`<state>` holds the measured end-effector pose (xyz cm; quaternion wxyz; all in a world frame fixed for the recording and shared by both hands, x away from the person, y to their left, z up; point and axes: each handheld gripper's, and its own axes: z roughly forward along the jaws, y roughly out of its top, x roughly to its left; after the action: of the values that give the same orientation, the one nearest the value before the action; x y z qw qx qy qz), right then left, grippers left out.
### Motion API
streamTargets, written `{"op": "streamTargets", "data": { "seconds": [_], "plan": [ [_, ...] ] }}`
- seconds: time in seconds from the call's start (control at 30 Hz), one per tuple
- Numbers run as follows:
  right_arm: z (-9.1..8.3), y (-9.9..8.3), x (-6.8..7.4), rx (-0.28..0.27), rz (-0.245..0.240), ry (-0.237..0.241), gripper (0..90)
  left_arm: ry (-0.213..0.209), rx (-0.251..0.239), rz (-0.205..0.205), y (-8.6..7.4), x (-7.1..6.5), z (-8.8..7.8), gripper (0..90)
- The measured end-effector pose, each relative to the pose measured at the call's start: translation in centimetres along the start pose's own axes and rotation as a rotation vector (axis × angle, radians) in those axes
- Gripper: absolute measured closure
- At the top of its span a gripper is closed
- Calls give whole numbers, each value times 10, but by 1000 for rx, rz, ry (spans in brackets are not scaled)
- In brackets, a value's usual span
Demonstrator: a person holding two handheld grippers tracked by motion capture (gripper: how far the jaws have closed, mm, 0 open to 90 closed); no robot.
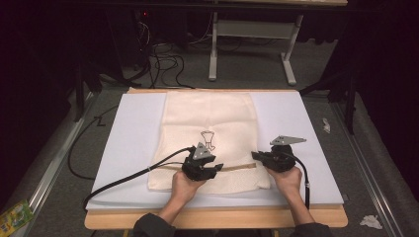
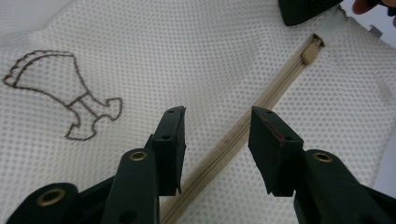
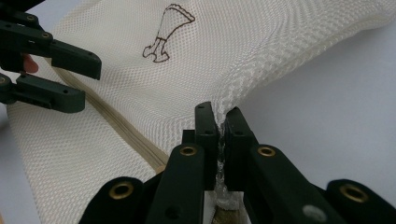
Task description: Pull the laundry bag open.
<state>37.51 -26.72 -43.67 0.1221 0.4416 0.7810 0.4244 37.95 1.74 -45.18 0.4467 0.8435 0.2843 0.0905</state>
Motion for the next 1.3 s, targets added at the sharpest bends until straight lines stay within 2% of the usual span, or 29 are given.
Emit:
{"op": "streamTargets", "data": {
  "seconds": [0.27,0.43,0.53,0.73,1.0,1.17,1.3],
  "plan": [
    [-1,2,1,-1,-4,5,881,-35,14,6,4,-8,10,583],
    [-1,3,2,-3,1,10,882,-52,14,28,9,-14,13,600],
    [-1,3,2,-4,-1,13,881,-79,7,11,10,-15,16,611],
    [0,3,3,-3,1,20,882,-91,36,34,11,-22,25,619],
    [2,7,7,-8,-15,29,882,-114,20,23,14,-25,27,624],
    [3,7,8,-8,-8,34,882,-112,27,54,18,-29,30,603],
    [3,8,8,-11,-6,43,882,-127,19,42,19,-31,33,601]
  ]
}}
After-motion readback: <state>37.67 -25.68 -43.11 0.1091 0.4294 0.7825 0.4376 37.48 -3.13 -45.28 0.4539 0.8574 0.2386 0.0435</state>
